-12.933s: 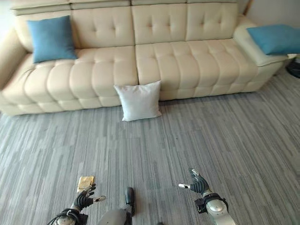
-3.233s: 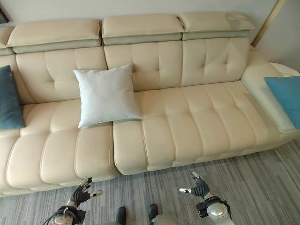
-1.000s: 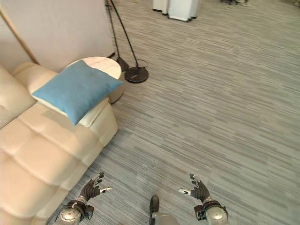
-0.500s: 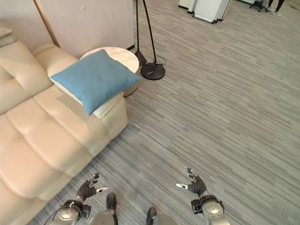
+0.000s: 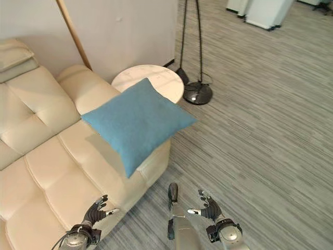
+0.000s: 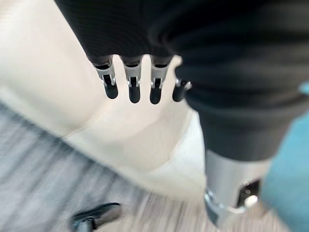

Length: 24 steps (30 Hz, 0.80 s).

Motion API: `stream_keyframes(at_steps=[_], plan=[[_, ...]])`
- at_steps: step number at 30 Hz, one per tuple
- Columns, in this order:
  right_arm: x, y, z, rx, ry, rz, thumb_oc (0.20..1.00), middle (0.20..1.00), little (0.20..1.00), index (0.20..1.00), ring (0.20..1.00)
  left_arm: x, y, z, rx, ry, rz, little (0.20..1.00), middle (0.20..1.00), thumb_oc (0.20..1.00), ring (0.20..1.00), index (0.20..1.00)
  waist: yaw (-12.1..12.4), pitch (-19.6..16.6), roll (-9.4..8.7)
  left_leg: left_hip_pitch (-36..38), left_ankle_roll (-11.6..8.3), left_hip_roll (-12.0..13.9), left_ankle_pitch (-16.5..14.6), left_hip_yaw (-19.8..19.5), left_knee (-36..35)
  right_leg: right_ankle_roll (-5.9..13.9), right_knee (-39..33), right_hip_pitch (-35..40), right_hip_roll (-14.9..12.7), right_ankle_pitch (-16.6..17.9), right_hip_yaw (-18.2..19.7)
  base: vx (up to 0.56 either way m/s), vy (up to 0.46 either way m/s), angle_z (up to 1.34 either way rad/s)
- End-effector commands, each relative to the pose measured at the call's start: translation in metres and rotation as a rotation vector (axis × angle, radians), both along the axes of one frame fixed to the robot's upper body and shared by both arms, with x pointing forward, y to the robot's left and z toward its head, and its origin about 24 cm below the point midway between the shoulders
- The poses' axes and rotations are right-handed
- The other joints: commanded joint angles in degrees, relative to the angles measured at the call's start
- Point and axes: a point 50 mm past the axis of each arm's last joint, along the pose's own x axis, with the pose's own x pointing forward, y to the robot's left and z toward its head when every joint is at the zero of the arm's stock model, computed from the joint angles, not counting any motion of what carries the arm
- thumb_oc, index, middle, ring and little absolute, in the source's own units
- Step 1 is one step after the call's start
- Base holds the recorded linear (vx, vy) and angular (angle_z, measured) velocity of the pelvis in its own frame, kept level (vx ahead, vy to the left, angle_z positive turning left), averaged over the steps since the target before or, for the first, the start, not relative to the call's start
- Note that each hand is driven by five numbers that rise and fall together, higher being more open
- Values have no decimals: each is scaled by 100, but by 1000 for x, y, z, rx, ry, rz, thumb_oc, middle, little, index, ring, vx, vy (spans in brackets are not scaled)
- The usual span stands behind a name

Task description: Pick up all the scattered cushions and arrange them neatly on the sofa.

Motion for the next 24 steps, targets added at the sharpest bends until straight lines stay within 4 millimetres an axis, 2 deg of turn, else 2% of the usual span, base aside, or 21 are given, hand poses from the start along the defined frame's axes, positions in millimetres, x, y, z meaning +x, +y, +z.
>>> stream_keyframes(at_steps=[1,2,4,7,9,11,17,20,22,23,24], plan=[[16,-14,26,-6,-147,-21,1000,1000,1000,1000,1000,4,20,16,39,-81,-10,1000,1000,1000,1000,1000,-37,-181,-290,-1295,91,315,1146,264,782,784,106,1067,-198,-707,50,227,-227,40],[16,-16,26,-10,-145,-28,1000,1000,1000,1000,1000,4,20,15,34,-80,-6,1000,1000,1000,1000,1000,-12,-182,-327,-1467,78,389,1217,352,1054,715,58,1205,-193,-786,49,295,-280,14],[15,-20,24,-15,-133,-47,1000,1000,1000,1000,1000,4,19,14,32,-70,-8,1000,1000,1000,1000,1000,64,-189,-371,-1707,167,478,1135,520,977,651,-37,1423,-158,-935,19,206,-141,17],[13,-25,24,-29,-131,-67,1000,1000,1000,1000,1000,3,17,13,33,-67,-22,1000,1000,1000,1000,1000,141,-212,-437,-2012,322,430,852,738,405,669,-166,1665,-120,-1065,-33,185,-77,-16],[11,-27,22,-33,-122,-79,1000,1000,1000,1000,1000,3,19,13,43,-65,-22,1000,1000,1000,1000,1000,154,-218,-477,-2217,349,561,923,1078,-32,662,-223,1810,-82,-1143,-86,111,-31,-11],[7,-27,19,-25,-108,-94,1000,1000,1000,1000,1000,-2,23,11,41,-48,-6,1000,1000,1000,1000,1000,150,-256,-452,-2028,348,615,921,1265,-400,683,-235,1872,-22,-1184,-122,108,43,-4],[3,-27,16,-32,-95,-98,1000,1000,1000,1000,1000,-17,34,4,55,-2,48,1000,1000,1000,1000,1000,212,-403,-410,-1559,480,401,847,1145,-1040,791,-164,1946,-34,-1197,-165,99,103,2],[9,-24,19,-46,-113,-74,1000,1000,1000,1000,1000,-22,44,3,76,12,78,1000,1000,1000,1000,1000,327,-450,-440,-1446,577,305,827,1019,-1227,850,-16,1918,-84,-1228,-215,36,100,11],[18,-20,25,-55,-143,-42,1000,1000,1000,1000,1000,-24,50,4,88,17,95,1000,1000,1000,1000,1000,417,-419,-445,-1367,657,253,804,955,-1323,904,305,1825,-127,-1239,-257,18,127,12],[31,-15,33,-60,-185,-18,1000,1000,1000,1000,1000,-25,57,6,99,14,123,1000,1000,1000,1000,1000,497,-380,-442,-1286,732,220,812,893,-1434,1017,737,1647,-232,-1211,-314,19,138,7],[35,-13,36,-57,-201,-12,1000,1000,1000,1000,1000,-25,60,6,103,15,133,1000,1000,1000,1000,1000,520,-357,-444,-1264,751,211,825,848,-1464,1070,943,1552,-258,-1131,-300,24,95,3]])
